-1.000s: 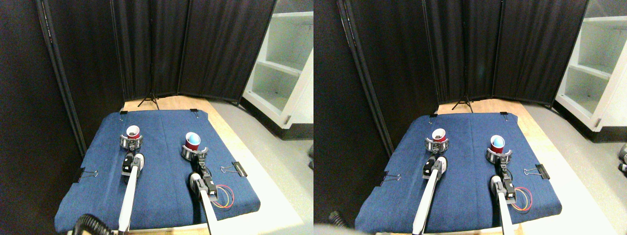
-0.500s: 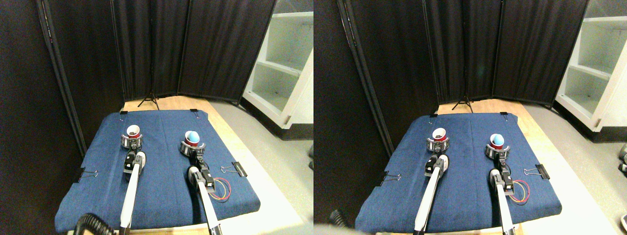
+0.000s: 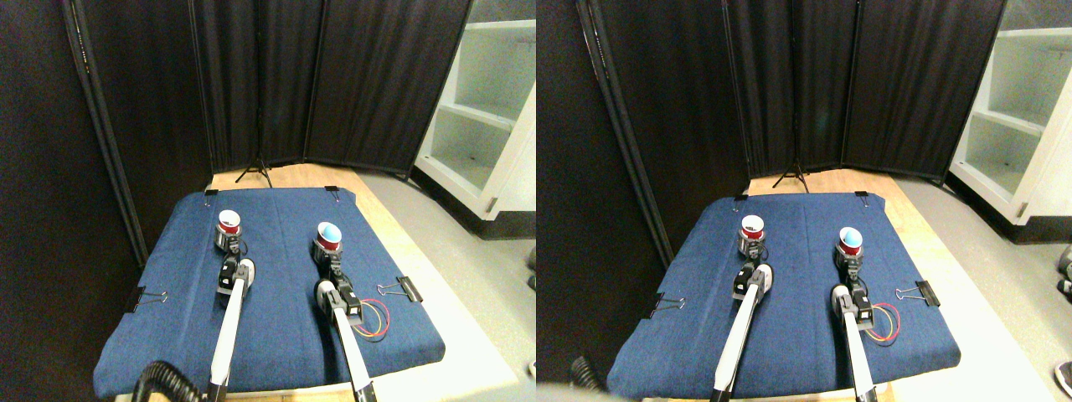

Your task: Pour (bimanual)

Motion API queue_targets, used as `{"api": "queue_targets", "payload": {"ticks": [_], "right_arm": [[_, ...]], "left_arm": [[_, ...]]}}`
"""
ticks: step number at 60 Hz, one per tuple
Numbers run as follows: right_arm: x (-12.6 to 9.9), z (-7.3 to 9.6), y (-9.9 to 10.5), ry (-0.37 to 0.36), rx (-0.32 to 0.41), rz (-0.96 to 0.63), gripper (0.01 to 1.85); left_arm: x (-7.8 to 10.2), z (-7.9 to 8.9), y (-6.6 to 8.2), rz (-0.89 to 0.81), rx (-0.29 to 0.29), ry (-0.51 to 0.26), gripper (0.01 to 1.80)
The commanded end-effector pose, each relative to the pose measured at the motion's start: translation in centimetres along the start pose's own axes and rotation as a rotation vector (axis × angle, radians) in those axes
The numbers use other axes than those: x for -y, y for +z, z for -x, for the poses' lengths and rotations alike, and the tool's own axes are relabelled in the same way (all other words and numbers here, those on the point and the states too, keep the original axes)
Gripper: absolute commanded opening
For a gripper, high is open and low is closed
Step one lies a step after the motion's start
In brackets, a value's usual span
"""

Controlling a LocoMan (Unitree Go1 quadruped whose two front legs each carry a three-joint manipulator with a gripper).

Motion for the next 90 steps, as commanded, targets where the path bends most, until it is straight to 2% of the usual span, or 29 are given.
{"api": "queue_targets", "payload": {"ticks": [1, 19, 20, 25, 32, 36, 39, 48, 56, 66, 80, 90], "right_arm": [[-1.0, 0.2, 0.1, 0.048, -0.001, -0.002, 0.34], [-1.4, 0.2, 0.5, 0.084, -0.018, 0.082, 0.34], [-1.6, 0.1, 0.5, 0.081, -0.021, 0.075, 0.34], [-2.3, 0.2, 0.4, 0.083, -0.022, 0.090, 0.35], [-3.8, -0.2, 0.0, 0.111, -0.046, 0.136, 0.34], [-4.6, -0.4, -0.2, 0.138, -0.082, 0.160, 0.34], [-5.3, -0.7, -0.4, 0.142, -0.108, 0.151, 0.33], [-7.1, -0.8, -1.3, 0.144, -0.106, 0.184, 0.33], [-8.1, -1.2, -2.0, 0.162, -0.144, 0.189, 0.33], [-8.9, -1.3, -3.0, 0.171, -0.155, 0.236, 0.33], [-10.3, -1.5, -4.5, 0.183, -0.203, 0.274, 0.35], [-11.1, -1.7, -5.3, 0.202, -0.217, 0.323, 0.36]], "left_arm": [[-0.2, 0.0, -0.3, -0.026, -0.010, 0.005, 0.33], [1.0, 1.3, -0.5, -0.046, -0.071, -0.029, 0.33], [1.5, 1.7, -0.6, -0.051, -0.090, -0.045, 0.33], [2.4, 2.5, -0.7, -0.055, -0.112, -0.055, 0.33], [4.2, 3.7, -0.6, -0.057, -0.199, -0.081, 0.33], [5.0, 4.2, -0.6, -0.052, -0.214, -0.093, 0.33], [5.7, 4.5, -0.7, -0.030, -0.247, -0.097, 0.33], [7.0, 5.4, -1.1, -0.021, -0.269, -0.103, 0.33], [7.8, 5.9, -1.3, -0.014, -0.309, -0.104, 0.33], [8.9, 6.4, -1.5, -0.025, -0.357, -0.110, 0.33], [10.4, 6.3, -2.1, -0.051, -0.398, -0.112, 0.33], [11.0, 6.1, -2.3, -0.043, -0.406, -0.101, 0.33]]}}
